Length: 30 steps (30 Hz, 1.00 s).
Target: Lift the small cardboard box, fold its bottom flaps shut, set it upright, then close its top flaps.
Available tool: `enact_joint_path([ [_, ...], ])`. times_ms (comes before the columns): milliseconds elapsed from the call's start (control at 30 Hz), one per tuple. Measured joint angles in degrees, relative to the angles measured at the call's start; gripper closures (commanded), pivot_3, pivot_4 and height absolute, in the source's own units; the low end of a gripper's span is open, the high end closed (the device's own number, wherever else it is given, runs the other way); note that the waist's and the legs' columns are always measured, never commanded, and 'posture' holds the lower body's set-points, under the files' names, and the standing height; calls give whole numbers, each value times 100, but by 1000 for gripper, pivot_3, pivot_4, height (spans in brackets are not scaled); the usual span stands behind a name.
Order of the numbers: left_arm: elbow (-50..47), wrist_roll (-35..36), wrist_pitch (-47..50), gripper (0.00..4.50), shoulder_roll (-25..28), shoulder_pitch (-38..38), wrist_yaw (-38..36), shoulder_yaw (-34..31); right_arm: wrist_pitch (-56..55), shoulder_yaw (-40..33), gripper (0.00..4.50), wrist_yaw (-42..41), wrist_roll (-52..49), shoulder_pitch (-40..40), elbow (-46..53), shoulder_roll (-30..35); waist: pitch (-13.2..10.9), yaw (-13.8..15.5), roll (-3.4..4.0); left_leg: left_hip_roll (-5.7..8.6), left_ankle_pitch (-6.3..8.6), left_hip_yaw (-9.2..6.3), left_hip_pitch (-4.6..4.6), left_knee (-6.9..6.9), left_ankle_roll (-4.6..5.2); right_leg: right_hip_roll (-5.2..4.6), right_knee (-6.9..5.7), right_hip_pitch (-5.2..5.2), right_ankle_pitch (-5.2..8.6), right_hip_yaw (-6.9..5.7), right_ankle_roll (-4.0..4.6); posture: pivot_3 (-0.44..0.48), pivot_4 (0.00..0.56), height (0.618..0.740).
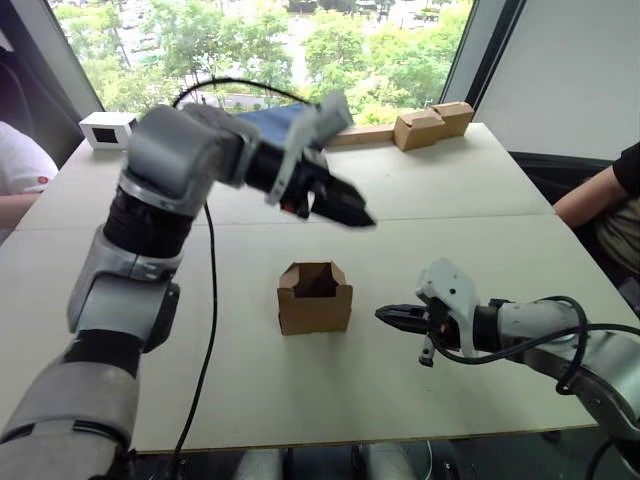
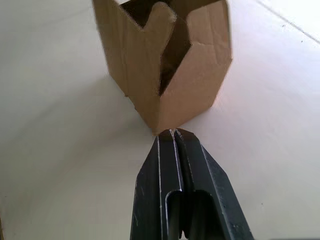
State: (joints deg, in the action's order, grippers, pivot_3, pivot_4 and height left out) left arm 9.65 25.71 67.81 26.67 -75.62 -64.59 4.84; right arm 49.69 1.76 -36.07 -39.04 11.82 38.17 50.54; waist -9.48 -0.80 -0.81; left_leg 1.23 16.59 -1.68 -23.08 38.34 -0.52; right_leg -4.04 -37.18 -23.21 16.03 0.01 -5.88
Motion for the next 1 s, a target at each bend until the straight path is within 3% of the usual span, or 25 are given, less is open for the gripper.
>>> enact_joint_path([
  [33,61,-55,-250,1758,36,177,522,-488,-65,-10,4500,-24,26,-14,-111,-70,6,-24,11,-1,0,4,7,-6,0,-1,1,0,0,5,0,0,150,740],
  [100,-38,-230,-591,1758,208,800,1081,-866,-159,-46,4500,-69,71,-64,-306,-114,16,-28,27,-1,-1,14,32,-21,-1,-2,-5,7,0,21,0,0,150,740],
  [133,-146,-309,-726,1973,270,1241,1283,-955,-188,-67,4500,-110,81,-94,-395,-115,17,-17,28,-1,-2,17,41,-26,-3,-2,-8,11,0,31,1,0,150,740],
  [233,-601,-464,-959,2772,389,2830,1803,-1116,-371,-100,4500,-266,186,-134,-729,-228,11,10,17,-2,-4,18,38,-20,-7,-2,-8,11,0,42,1,0,150,740],
  [367,-1589,-669,-1271,4397,714,4488,2260,-1228,-716,-6,4500,-390,479,-94,-1336,-470,6,53,-8,5,-5,17,28,-16,-12,-23,-6,9,-1,45,2,0,150,740],
  [500,-2459,-749,-1541,4454,731,5361,2594,-1306,-978,165,4500,-504,788,-75,-1686,-630,8,176,-8,22,-5,15,36,-16,-13,-48,-4,22,-2,43,1,0,150,740],
  [633,-3019,-501,-1771,4454,295,6073,2742,-1449,-1127,452,4500,-577,1073,-46,-1840,-811,9,153,-7,23,-2,16,55,-18,-11,-52,5,43,-2,43,1,0,150,740],
  [767,-3302,-399,-1834,4454,208,6638,2751,-1075,-1135,729,4500,-575,1330,30,-1872,-1048,11,136,-3,21,-2,17,62,-23,-11,-48,4,43,-1,44,2,0,150,740],
  [1000,-3305,-421,-1791,4454,189,6744,2866,-378,-1136,1155,4500,-695,1665,239,-1877,-1194,11,146,-3,22,-2,17,62,-23,-10,-48,5,45,-1,42,2,0,150,740],
])
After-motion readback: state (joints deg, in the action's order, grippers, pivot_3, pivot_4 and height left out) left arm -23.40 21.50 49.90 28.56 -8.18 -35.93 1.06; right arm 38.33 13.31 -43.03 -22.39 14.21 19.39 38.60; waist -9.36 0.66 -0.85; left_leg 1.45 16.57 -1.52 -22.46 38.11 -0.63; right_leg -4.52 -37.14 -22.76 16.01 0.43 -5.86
